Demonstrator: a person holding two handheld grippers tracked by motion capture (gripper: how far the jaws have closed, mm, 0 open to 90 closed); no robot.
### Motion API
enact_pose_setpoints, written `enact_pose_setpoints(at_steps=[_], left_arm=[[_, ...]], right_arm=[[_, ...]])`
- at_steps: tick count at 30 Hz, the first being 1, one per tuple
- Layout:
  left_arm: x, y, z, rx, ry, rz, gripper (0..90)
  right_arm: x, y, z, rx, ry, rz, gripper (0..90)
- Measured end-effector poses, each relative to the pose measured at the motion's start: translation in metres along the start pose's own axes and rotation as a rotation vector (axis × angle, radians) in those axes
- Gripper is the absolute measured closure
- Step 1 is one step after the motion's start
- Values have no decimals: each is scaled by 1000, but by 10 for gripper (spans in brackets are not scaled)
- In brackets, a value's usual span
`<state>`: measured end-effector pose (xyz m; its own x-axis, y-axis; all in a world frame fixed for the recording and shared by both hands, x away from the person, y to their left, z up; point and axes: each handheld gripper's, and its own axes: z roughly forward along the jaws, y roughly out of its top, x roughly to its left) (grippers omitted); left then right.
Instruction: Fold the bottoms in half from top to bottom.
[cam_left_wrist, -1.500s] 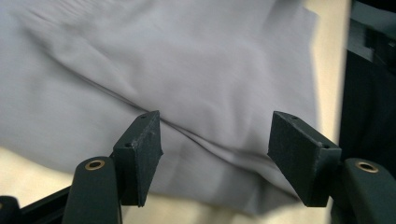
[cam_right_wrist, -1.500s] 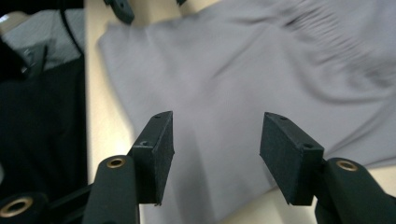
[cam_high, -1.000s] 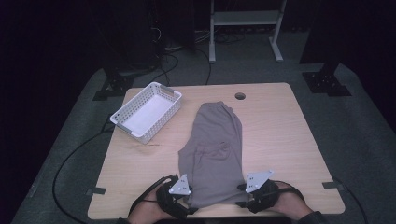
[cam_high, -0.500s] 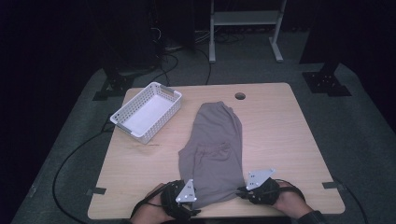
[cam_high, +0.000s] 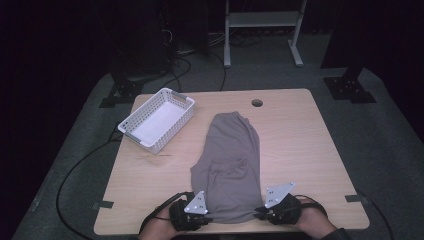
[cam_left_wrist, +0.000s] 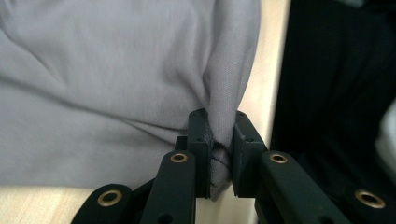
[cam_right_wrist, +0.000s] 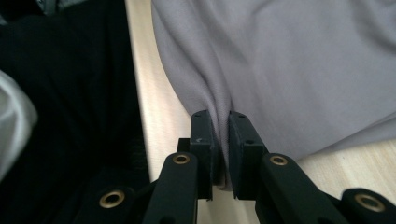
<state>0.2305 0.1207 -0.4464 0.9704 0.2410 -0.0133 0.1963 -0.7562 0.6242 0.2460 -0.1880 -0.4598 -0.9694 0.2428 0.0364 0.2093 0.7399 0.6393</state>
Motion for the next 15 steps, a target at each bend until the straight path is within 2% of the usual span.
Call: enact_pose_setpoints(at_steps=[1,4,6,7,11,15], left_arm=[[-1,2,-5,-18,1,10,802],[1,8,-20,-86,18,4,801],[7,14,-29,-124,47,-2,801],[11,17,-33,-141,67,0,802],[32,32,-46,-187,151,0,807],[64,48,-50,-230,225,-24,820]], right_arm=[[2,0,-3,-8,4,-2,806],[5,3,-16,-66,2,2,806],[3,8,-29,-121,-27,10,806],[1,10,-31,-131,-34,9,806],[-15,26,-46,-194,-124,15,806],[-38,43,-52,-222,-213,42,805]])
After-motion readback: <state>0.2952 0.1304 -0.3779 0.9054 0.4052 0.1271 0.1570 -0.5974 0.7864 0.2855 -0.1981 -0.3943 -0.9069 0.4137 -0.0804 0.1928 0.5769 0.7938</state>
